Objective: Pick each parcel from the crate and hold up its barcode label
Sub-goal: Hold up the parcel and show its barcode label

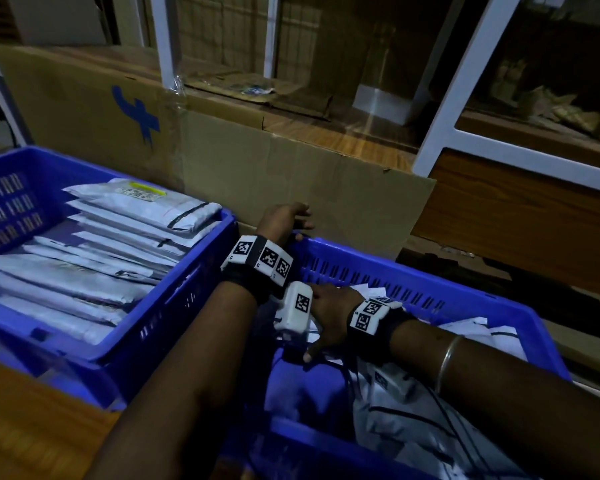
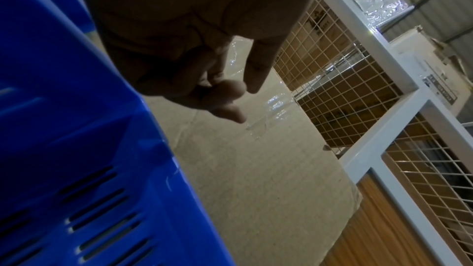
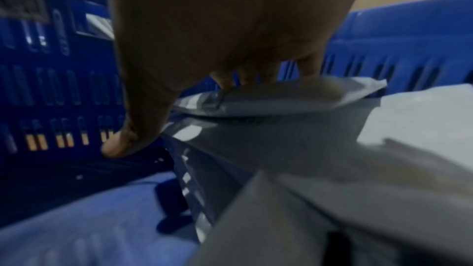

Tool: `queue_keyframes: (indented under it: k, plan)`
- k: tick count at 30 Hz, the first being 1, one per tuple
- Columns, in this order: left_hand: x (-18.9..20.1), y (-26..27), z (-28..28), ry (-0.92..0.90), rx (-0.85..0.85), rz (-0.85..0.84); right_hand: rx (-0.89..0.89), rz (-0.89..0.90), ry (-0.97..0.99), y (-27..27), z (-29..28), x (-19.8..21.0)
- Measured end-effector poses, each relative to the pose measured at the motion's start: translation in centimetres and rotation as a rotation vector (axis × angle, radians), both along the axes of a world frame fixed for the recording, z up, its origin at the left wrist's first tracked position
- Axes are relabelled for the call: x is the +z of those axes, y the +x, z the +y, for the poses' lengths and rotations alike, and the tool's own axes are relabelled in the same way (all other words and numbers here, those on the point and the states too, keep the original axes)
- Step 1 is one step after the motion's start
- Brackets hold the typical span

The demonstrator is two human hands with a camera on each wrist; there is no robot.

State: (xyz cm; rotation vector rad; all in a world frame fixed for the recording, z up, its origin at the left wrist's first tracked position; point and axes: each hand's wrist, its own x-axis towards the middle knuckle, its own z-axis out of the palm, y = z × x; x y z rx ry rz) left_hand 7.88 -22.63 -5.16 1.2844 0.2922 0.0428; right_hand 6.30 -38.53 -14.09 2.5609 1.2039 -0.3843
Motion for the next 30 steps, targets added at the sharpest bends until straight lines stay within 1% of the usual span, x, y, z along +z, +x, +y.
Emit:
queue_keyframes:
  k: [3,7,11,15,18,20,22,25,28,30]
  plan:
    - [-0.1,0.0,0.2,-0.012,0.009,0.008,0.001,-0.031,0.001,-0.2,0.1,-0.5]
    - [-0.2,-0.1,0.4,-0.053,0.021,0.015,0.030,-0.132,0.011,-0.5,0.2,-0.8]
    - [-0.2,-0.1,0.5,-0.075,0.052,0.013,-0.008,-0.210,-0.003,-0.4,0.2,-0.8]
    - [-0.2,-0.1,0.5,-0.100,0.070,0.024,-0.028,-0.151,-0.051,-0.2,0.3,0.5]
    - [-0.3,0.0,0.5,-0.077,0.063,0.030,-0.016,-0.152,-0.097,-0.2,-0.1,1.1]
    - [-0.3,-0.1,0.4,-0.071,0.054,0.036,-0.029,-0.145,-0.088,-0.1,-0.7,0.9]
    - [-0.4,-0.1,0.3,-0.031,0.036,0.049,-0.068,-0.100,-0.060,-0.1,-1.1,0.7]
    - [-0.6,-0.2,-0.4,0.014,-0.005,0.049,-0.123,-0.012,-0.050,0.1,-1.5,1.9]
    - [-1.0,-0.3,-1.3,0.071,-0.050,0.030,-0.126,-0.048,-0.099,0.1,-1.7,3.1]
    - [-1.3,-0.3,-1.8,0.119,-0.065,0.019,-0.148,-0.068,-0.052,0.1,-2.0,2.8]
